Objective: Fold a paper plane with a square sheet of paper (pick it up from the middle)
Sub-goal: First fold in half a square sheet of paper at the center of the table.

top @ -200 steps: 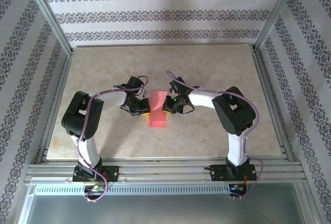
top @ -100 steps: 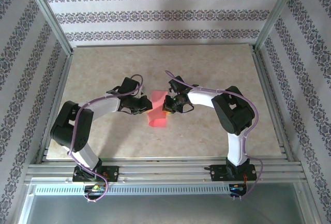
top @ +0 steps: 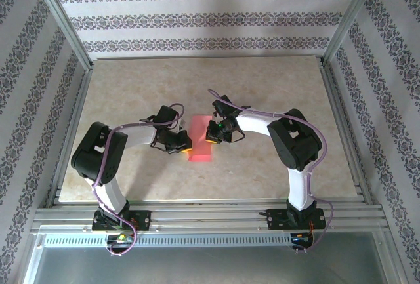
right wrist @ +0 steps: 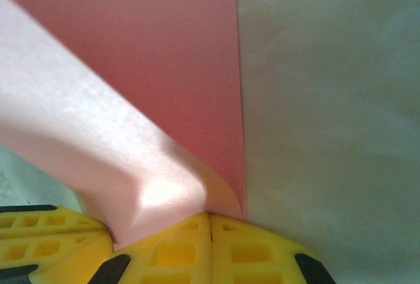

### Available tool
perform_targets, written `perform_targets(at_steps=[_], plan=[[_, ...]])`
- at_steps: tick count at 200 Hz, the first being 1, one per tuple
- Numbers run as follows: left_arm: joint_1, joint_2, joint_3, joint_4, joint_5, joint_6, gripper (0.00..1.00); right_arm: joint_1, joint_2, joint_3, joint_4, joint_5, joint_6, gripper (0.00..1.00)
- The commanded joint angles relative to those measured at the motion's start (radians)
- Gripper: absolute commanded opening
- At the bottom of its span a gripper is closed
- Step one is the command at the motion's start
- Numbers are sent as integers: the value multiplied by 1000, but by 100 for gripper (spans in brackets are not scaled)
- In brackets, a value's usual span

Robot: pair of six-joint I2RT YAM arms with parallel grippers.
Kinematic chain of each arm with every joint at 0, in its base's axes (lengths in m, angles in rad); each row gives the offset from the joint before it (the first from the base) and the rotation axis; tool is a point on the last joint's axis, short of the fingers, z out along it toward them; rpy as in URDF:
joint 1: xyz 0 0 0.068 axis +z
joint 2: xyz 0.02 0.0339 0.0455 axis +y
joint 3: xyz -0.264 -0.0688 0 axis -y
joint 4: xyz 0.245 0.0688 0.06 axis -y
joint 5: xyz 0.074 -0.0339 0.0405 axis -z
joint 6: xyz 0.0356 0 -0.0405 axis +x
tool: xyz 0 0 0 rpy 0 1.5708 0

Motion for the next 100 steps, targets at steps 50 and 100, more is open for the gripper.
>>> perform_targets(at_steps=[50, 100], plan=[[-7, -164, -42, -239, -89, 130, 12, 8, 108, -56, -142, 168, -12, 0], [-41, -139, -28, 54, -31, -76, 13, 9, 114, -52, -138, 169, -13, 0]])
